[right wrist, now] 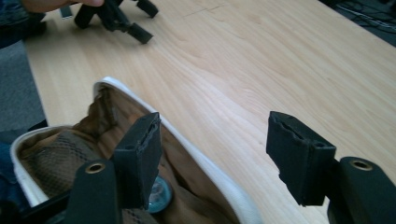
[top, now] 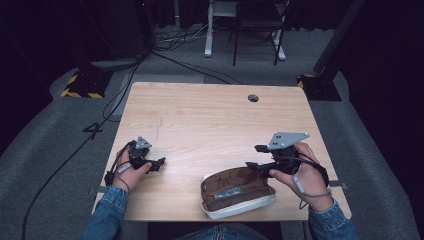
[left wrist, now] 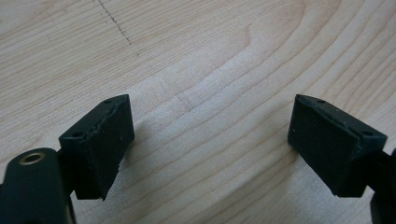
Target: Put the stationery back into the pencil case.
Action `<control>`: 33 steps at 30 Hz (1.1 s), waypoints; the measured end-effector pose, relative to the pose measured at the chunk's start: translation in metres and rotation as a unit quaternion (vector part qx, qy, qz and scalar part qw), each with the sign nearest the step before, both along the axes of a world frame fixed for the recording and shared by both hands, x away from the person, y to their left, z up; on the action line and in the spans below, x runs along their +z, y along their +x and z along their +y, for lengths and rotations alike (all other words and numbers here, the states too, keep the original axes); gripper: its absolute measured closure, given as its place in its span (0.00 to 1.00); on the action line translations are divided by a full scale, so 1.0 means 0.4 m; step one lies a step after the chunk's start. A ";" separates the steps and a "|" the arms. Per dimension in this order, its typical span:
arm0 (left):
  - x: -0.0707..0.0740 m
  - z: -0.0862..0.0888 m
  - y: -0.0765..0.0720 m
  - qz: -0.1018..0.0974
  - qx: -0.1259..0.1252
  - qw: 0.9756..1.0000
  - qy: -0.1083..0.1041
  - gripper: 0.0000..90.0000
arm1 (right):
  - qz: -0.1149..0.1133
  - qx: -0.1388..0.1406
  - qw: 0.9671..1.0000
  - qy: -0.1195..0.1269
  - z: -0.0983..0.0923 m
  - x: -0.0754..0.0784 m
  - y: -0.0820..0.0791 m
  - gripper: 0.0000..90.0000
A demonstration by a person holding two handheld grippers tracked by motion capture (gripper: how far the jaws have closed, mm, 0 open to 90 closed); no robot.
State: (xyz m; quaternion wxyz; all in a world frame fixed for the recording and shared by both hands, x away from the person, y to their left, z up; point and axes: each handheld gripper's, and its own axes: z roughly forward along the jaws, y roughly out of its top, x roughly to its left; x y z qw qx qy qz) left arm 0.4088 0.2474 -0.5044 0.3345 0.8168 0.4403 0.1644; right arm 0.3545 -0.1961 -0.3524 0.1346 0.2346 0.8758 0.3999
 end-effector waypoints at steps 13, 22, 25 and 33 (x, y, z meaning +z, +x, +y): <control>0.000 0.001 0.000 0.000 -0.001 1.000 0.001 0.16 | -0.007 -0.078 0.997 0.025 -0.106 -0.016 0.067 0.41; 0.001 0.000 0.000 0.002 0.001 1.000 0.001 0.16 | 0.002 -0.134 0.990 0.035 -0.196 -0.067 0.128 0.42; 0.001 0.000 0.000 0.002 0.001 1.000 0.001 0.16 | 0.005 -0.147 0.988 0.035 -0.220 -0.086 0.145 0.41; 0.001 0.000 0.000 0.002 0.002 1.000 0.001 0.16 | 0.004 -0.176 0.984 0.035 -0.279 -0.142 0.185 0.40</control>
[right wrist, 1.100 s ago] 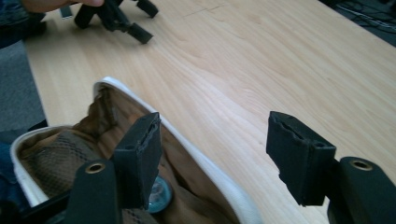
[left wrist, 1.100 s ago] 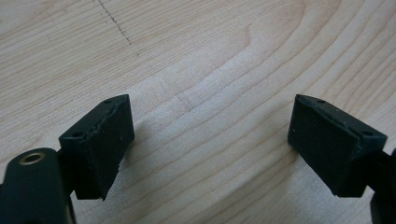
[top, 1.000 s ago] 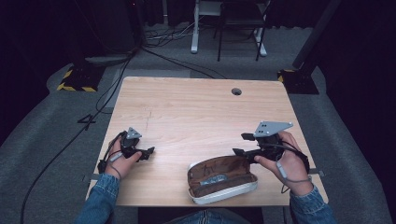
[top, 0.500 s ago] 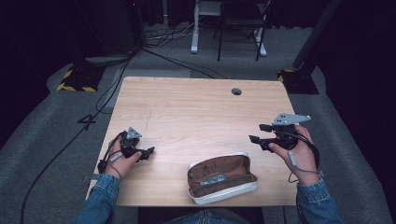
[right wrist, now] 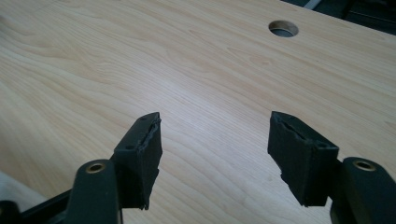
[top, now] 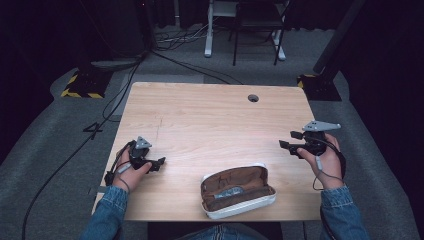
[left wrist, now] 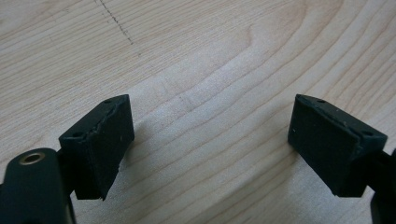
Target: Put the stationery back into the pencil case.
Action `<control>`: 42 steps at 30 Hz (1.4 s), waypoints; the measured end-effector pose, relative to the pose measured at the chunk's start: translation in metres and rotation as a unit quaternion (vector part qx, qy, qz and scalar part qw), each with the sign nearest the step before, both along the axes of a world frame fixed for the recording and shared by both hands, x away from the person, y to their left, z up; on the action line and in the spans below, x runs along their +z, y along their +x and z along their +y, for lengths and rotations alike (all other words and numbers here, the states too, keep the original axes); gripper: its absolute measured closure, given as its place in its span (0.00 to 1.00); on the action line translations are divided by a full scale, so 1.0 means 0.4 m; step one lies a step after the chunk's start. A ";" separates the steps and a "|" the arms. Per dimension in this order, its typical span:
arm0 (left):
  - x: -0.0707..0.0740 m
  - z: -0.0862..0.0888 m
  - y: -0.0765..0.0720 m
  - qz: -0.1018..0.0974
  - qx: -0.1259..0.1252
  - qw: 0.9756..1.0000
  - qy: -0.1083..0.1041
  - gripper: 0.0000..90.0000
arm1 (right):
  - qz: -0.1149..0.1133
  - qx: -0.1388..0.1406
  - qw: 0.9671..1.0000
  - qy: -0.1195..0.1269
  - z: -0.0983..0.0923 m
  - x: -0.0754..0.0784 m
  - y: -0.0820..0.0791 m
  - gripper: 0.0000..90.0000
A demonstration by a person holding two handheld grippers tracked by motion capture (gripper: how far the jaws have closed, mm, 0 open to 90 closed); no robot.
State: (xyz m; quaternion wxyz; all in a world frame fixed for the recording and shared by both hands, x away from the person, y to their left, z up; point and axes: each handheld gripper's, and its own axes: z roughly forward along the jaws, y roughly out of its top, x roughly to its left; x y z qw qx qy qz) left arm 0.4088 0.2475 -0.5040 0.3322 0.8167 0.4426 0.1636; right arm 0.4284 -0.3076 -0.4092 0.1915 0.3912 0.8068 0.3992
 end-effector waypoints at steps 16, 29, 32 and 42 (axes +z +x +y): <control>0.000 0.000 0.000 0.000 0.000 1.000 0.000 0.16 | 0.000 -0.049 0.999 -0.006 -0.082 -0.102 0.043 0.40; 0.000 0.000 0.000 0.000 0.000 1.000 0.000 0.16 | 0.015 -0.071 0.997 -0.012 -0.131 -0.197 0.063 0.40; 0.000 0.000 0.000 0.000 0.000 1.000 0.000 0.16 | 0.020 -0.075 0.997 -0.010 -0.135 -0.212 0.065 0.40; -0.001 -0.001 0.000 -0.003 0.002 1.000 0.000 0.16 | 0.031 -0.073 0.997 -0.020 -0.124 -0.233 0.070 0.32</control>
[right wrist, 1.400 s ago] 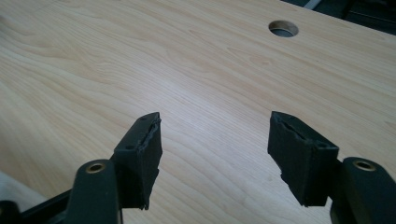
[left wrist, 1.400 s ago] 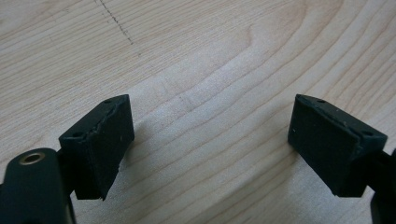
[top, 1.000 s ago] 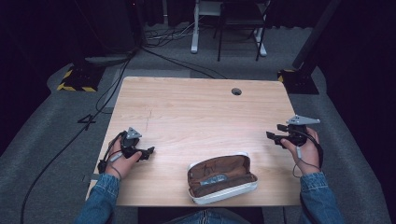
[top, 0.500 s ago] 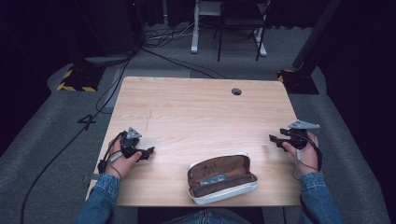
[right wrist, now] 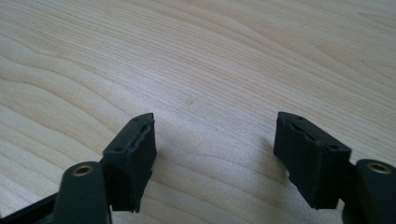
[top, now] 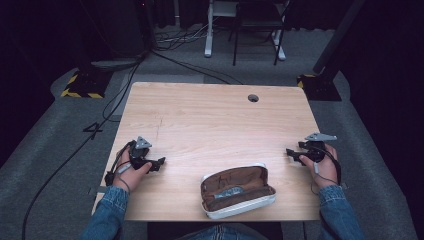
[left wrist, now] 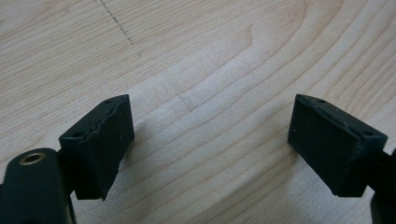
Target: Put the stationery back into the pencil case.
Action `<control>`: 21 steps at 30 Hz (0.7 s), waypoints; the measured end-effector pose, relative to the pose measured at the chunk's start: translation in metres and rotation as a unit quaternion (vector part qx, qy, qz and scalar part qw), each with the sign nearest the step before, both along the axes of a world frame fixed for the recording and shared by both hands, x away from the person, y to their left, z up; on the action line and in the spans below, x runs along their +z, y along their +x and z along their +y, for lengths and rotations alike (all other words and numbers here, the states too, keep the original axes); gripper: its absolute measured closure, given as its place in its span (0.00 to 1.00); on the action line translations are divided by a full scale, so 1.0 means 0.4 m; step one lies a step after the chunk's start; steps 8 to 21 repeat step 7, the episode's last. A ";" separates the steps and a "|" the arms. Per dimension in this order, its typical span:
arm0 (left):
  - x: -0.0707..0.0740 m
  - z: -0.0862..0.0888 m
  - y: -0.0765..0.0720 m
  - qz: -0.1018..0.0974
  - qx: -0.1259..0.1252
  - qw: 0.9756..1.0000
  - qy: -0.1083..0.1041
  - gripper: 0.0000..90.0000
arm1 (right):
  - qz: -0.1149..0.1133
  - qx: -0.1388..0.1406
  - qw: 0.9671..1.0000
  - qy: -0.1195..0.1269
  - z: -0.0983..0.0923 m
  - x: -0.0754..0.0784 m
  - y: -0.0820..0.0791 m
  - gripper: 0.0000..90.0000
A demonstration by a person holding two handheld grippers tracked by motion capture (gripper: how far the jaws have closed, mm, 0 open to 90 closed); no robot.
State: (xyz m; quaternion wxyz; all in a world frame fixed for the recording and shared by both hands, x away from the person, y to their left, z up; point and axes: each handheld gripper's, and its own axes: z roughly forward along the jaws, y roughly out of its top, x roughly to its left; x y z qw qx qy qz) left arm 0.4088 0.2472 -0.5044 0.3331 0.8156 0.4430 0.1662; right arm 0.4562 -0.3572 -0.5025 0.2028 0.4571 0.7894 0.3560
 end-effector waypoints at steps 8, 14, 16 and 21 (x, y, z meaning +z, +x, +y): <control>0.000 -0.001 0.000 -0.001 0.001 1.000 -0.001 0.16 | 0.006 -0.016 1.000 -0.009 0.003 -0.004 0.008 0.16; 0.000 -0.001 0.000 -0.001 0.001 1.000 -0.001 0.16 | 0.006 -0.016 1.000 -0.009 0.003 -0.004 0.008 0.16; 0.000 -0.001 0.000 -0.001 0.001 1.000 -0.001 0.16 | 0.006 -0.016 1.000 -0.009 0.003 -0.004 0.008 0.16; 0.000 -0.001 0.000 -0.001 0.001 1.000 -0.001 0.16 | 0.006 -0.016 1.000 -0.009 0.003 -0.004 0.008 0.16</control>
